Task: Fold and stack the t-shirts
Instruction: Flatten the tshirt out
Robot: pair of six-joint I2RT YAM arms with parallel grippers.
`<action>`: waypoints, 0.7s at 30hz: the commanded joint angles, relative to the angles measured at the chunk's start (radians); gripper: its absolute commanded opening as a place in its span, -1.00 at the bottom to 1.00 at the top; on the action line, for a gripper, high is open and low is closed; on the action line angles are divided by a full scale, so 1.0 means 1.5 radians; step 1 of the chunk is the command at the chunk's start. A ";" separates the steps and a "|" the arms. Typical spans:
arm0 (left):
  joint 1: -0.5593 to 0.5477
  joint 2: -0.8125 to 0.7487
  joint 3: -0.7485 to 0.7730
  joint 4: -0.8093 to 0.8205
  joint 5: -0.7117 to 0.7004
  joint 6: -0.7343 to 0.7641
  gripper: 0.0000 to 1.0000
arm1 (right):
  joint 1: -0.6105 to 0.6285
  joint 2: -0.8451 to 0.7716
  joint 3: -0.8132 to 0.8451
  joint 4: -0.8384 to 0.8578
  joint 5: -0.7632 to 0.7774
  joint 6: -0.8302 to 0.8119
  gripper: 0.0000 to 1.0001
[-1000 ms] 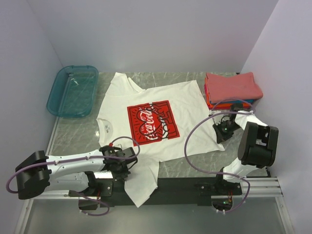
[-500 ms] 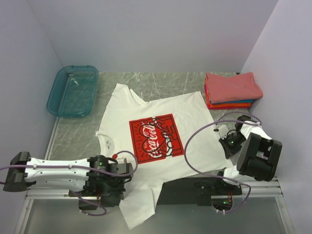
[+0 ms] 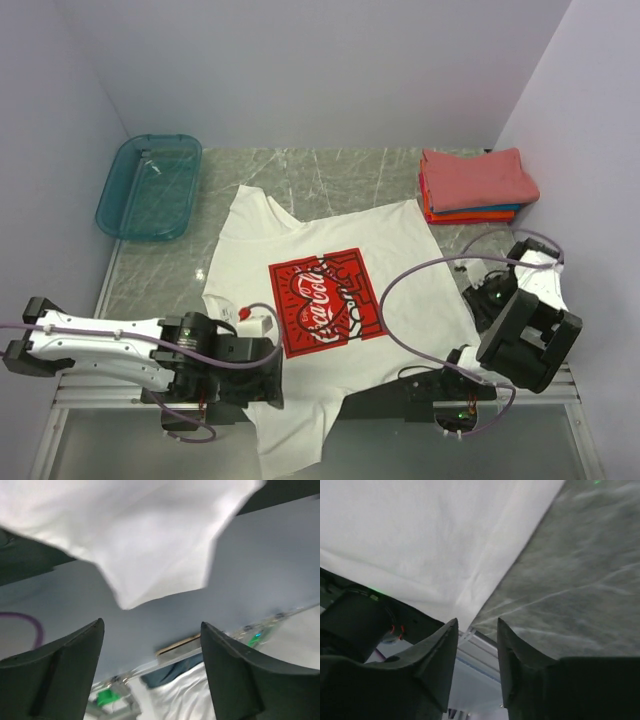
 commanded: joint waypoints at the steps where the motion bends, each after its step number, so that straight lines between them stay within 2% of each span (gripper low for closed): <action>1: 0.024 0.005 0.116 -0.079 -0.171 0.026 0.71 | 0.013 0.017 0.112 -0.068 -0.132 -0.031 -0.07; 2: 0.051 0.001 0.127 -0.073 -0.215 0.045 0.72 | 0.024 0.029 0.130 -0.078 -0.158 -0.019 -0.03; 3: 0.132 -0.004 0.131 -0.054 -0.224 0.112 0.71 | 0.036 0.040 0.160 -0.077 -0.210 -0.010 -0.02; 4: 0.181 -0.023 0.122 0.024 -0.223 0.155 0.70 | 0.067 0.061 0.172 -0.074 -0.232 0.001 -0.01; 5: 0.232 -0.031 0.110 0.072 -0.201 0.206 0.69 | 0.085 0.072 0.184 -0.067 -0.250 0.030 -0.01; 6: 0.335 -0.035 0.080 0.129 -0.184 0.309 0.68 | 0.106 0.081 0.202 -0.048 -0.287 0.044 -0.01; 7: 0.389 -0.022 0.068 0.178 -0.165 0.362 0.68 | 0.125 0.097 0.210 -0.033 -0.302 0.060 -0.01; 8: 0.499 -0.001 0.060 0.265 -0.148 0.408 0.68 | 0.164 0.104 0.219 -0.001 -0.319 0.102 -0.01; 9: 0.555 0.025 0.052 0.305 -0.096 0.492 0.68 | 0.184 0.112 0.243 0.011 -0.335 0.120 -0.01; 11: 0.660 0.123 0.061 0.423 -0.033 0.556 0.58 | 0.231 0.133 0.272 0.063 -0.377 0.181 -0.02; 12: 0.740 0.158 0.089 0.455 0.007 0.604 0.54 | 0.243 0.139 0.303 0.084 -0.384 0.206 -0.03; 14: 0.840 0.273 0.145 0.491 0.011 0.659 0.48 | 0.275 0.156 0.347 0.159 -0.401 0.290 -0.03; 15: 0.876 0.311 0.209 0.502 0.024 0.667 0.46 | 0.284 0.164 0.361 0.183 -0.402 0.318 -0.03; 16: 0.907 0.389 0.243 0.506 0.063 0.673 0.28 | 0.295 0.181 0.378 0.201 -0.396 0.361 -0.03; 17: 0.951 0.427 0.277 0.506 0.061 0.682 0.21 | 0.302 0.193 0.412 0.228 -0.392 0.379 -0.04; 18: 0.968 0.465 0.345 0.502 0.059 0.689 0.12 | 0.318 0.218 0.429 0.240 -0.390 0.397 -0.04; 20: 1.007 0.574 0.417 0.487 0.044 0.709 0.04 | 0.332 0.243 0.472 0.268 -0.365 0.441 -0.05; 21: 1.013 0.611 0.491 0.479 0.045 0.718 0.02 | 0.339 0.254 0.484 0.276 -0.357 0.452 -0.06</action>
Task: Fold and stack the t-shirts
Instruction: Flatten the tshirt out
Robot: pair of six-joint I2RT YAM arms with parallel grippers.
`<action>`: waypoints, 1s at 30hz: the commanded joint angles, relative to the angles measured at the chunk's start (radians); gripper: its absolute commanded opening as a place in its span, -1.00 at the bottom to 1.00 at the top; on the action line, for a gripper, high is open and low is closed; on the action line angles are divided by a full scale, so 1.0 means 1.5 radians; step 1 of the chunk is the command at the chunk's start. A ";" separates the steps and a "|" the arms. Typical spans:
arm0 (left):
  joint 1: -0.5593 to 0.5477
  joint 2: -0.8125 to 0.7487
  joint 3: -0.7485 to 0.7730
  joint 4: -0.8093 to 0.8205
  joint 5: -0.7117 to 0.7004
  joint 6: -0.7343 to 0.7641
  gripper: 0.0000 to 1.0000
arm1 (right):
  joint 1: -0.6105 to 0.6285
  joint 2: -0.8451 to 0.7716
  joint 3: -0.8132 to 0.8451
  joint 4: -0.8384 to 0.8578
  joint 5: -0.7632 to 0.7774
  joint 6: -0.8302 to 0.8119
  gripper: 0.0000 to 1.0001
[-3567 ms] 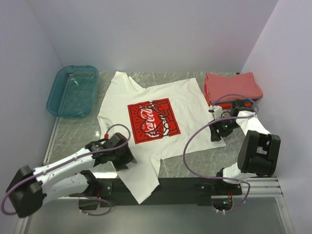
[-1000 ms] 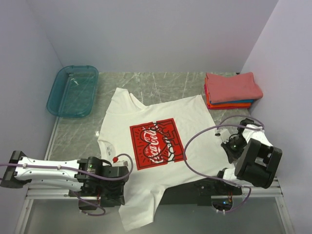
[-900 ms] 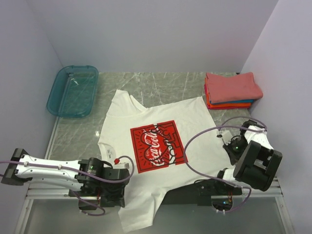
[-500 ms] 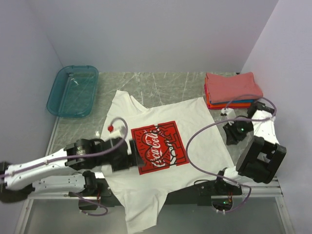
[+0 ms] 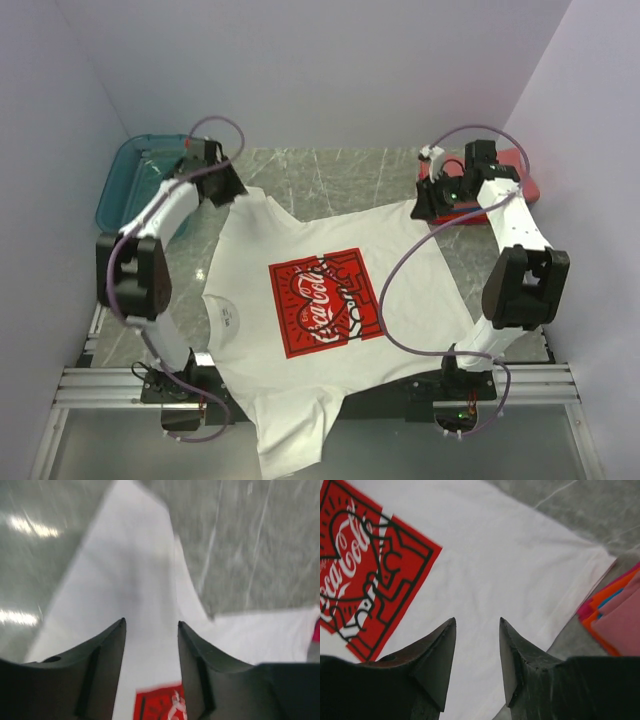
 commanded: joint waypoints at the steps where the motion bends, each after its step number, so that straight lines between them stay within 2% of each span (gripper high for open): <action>1: 0.037 0.132 0.169 0.010 0.025 0.091 -0.06 | 0.028 0.054 0.062 0.093 0.013 0.121 -0.07; 6: 0.046 0.328 0.460 -0.104 0.011 0.194 -0.28 | 0.033 0.108 0.117 0.105 0.037 0.143 -0.10; 8: 0.045 0.382 0.503 -0.116 0.019 0.244 -0.28 | 0.033 0.126 0.126 0.107 0.041 0.141 -0.09; 14: 0.046 0.421 0.504 -0.086 0.010 0.321 -0.14 | 0.033 0.161 0.142 0.099 0.057 0.133 -0.10; 18: 0.046 0.468 0.542 -0.122 0.013 0.343 -0.15 | 0.033 0.180 0.146 0.102 0.064 0.132 -0.10; 22: 0.045 0.486 0.524 -0.117 0.009 0.375 -0.16 | 0.033 0.189 0.143 0.106 0.063 0.133 -0.10; 30: 0.045 0.521 0.560 -0.159 0.019 0.415 -0.18 | 0.033 0.195 0.142 0.103 0.071 0.130 -0.09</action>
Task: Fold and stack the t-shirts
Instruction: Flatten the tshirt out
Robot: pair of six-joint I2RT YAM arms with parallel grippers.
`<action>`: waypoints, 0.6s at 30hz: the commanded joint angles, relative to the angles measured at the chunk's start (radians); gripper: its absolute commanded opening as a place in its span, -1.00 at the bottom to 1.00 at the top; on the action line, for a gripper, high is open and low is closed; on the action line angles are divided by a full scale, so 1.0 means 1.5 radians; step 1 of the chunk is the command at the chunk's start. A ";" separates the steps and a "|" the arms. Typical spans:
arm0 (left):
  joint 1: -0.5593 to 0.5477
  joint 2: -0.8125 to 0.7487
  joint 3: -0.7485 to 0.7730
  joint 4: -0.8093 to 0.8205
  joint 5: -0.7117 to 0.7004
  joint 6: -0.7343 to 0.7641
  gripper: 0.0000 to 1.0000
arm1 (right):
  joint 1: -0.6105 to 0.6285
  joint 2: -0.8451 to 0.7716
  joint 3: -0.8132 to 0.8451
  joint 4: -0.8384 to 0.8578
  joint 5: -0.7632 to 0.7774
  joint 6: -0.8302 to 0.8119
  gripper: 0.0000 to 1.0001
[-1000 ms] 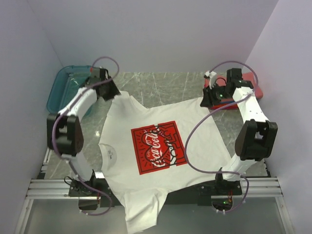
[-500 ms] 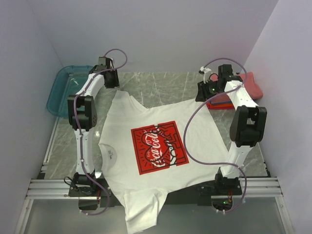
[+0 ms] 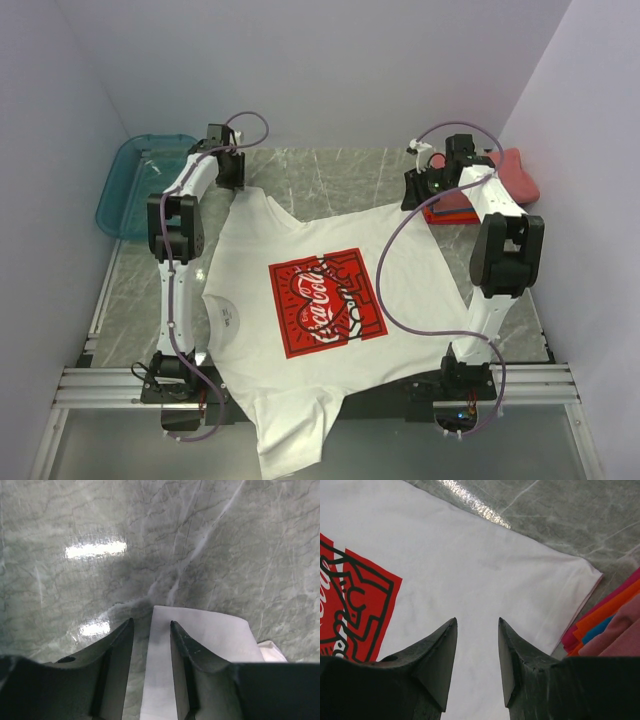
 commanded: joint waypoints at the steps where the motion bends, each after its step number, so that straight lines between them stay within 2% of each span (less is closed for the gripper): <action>1: -0.002 0.022 0.024 -0.032 0.012 0.033 -0.18 | -0.001 0.009 0.031 0.012 0.006 0.006 -0.09; 8: -0.021 0.018 -0.028 -0.021 -0.002 0.033 -0.24 | -0.001 0.023 0.063 0.013 0.017 0.022 -0.09; 12: -0.049 0.039 -0.009 -0.046 -0.080 0.042 -0.25 | 0.000 0.042 0.087 0.006 0.019 0.031 -0.09; 16: -0.055 0.037 -0.022 -0.045 -0.110 0.042 -0.30 | 0.001 0.046 0.094 0.007 0.020 0.034 -0.09; 18: -0.055 0.031 -0.044 -0.038 -0.119 0.043 -0.38 | 0.002 0.048 0.097 0.007 0.022 0.034 -0.09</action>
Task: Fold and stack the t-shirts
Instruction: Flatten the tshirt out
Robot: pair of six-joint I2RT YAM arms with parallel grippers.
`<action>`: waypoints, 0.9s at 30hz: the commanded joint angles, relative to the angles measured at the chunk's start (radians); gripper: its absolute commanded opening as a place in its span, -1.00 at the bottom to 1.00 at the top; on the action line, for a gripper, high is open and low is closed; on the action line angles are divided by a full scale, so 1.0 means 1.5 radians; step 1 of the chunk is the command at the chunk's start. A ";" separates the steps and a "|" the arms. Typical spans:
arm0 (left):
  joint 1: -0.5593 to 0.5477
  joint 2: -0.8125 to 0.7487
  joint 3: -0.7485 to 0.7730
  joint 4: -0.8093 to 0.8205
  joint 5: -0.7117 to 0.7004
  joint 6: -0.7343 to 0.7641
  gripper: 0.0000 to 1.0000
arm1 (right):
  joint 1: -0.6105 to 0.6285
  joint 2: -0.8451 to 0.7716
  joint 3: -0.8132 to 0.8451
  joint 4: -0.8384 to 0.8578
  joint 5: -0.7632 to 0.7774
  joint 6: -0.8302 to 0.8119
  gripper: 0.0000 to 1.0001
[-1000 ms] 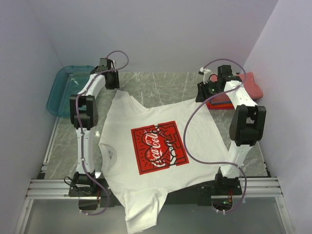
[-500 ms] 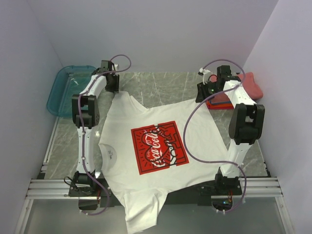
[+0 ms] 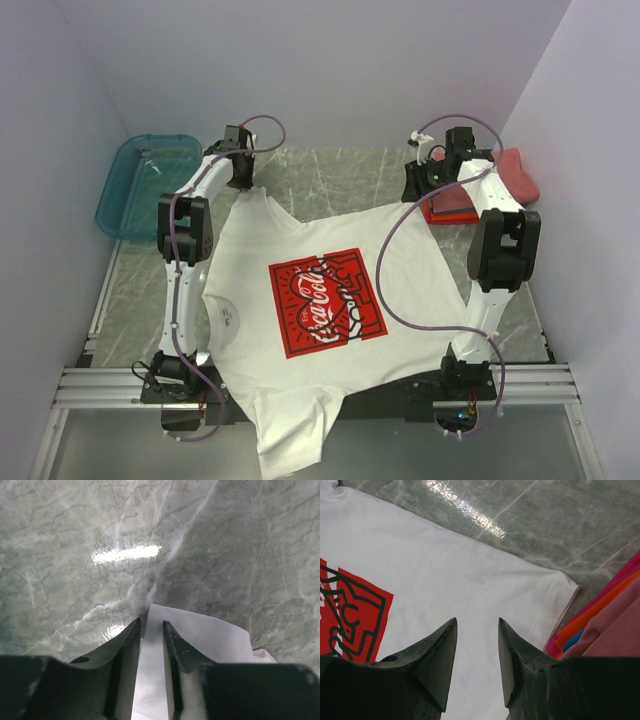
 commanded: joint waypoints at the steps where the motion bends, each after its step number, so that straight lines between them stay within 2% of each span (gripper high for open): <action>1: -0.007 0.030 -0.039 -0.049 -0.034 0.011 -0.40 | 0.002 0.011 0.031 0.007 0.005 0.009 -0.09; 8: -0.010 0.036 -0.016 -0.065 -0.062 0.009 -0.78 | 0.013 0.029 0.053 -0.004 0.025 0.013 -0.09; 10: -0.010 0.026 -0.016 -0.062 -0.077 0.004 -0.99 | 0.018 0.039 0.067 -0.010 0.045 0.011 -0.09; 15: 0.001 -0.040 -0.050 -0.033 -0.095 -0.016 -0.99 | 0.023 0.088 0.121 -0.028 0.096 0.010 -0.09; 21: 0.016 -0.135 -0.143 0.020 -0.051 -0.039 -0.99 | 0.044 0.139 0.185 -0.028 0.176 0.006 -0.09; 27: 0.022 -0.176 -0.197 0.043 -0.022 -0.057 -0.99 | 0.053 0.178 0.223 -0.033 0.268 -0.018 -0.15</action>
